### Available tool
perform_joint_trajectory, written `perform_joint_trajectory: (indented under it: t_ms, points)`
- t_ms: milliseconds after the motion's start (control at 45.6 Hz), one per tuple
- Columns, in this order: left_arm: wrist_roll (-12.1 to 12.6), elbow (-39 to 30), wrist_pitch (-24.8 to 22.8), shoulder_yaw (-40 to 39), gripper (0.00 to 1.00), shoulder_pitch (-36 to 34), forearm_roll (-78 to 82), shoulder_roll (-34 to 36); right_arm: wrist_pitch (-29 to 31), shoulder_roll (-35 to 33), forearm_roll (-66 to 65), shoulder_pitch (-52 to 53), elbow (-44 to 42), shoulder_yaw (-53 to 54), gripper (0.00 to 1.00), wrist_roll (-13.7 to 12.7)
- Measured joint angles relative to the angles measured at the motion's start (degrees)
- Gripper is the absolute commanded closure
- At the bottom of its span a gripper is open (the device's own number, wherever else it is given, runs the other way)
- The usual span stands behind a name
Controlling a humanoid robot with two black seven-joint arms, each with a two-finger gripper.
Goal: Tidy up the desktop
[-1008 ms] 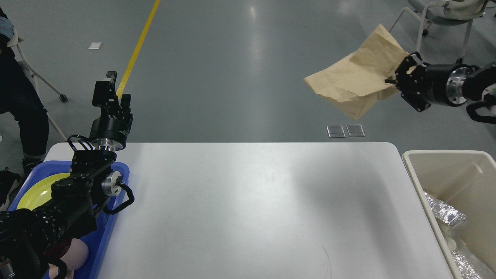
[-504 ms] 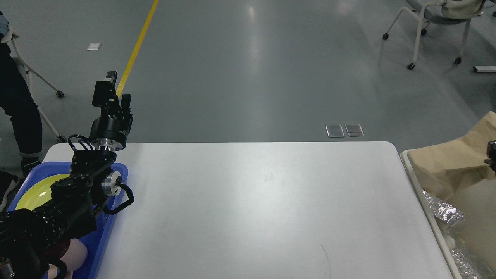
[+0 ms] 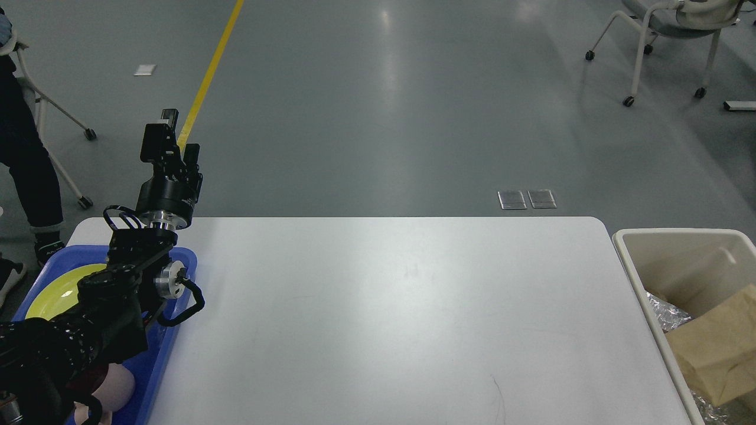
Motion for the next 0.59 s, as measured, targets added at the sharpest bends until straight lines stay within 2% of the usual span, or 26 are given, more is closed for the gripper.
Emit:
perform_joint_trajectory:
  t_ms: [153, 351, 482, 591]
  points:
    - [-0.05, 0.01, 0.00, 0.00, 0.03, 0.00, 0.00, 0.00, 0.33, 1.56, 0.02, 0.45, -0.58, 2.08, 0.00, -0.01]
    - [-0.05, 0.01, 0.00, 0.00, 0.03, 0.00, 0.00, 0.00, 0.37, 2.47, -0.77, 2.04, -0.99, 22.10, 0.00, 1.12]
    - [-0.05, -0.01, 0.00, 0.00, 0.03, 0.00, 0.00, 0.00, 0.44, 6.18, -3.36, 3.69, -0.86, 42.07, 0.00, 4.52]
    - [-0.05, -0.03, -0.01, 0.00, 0.03, 0.00, 0.01, 0.00, 0.64, 10.68, -5.49, 3.97, -0.52, 55.37, 0.00, 9.63]
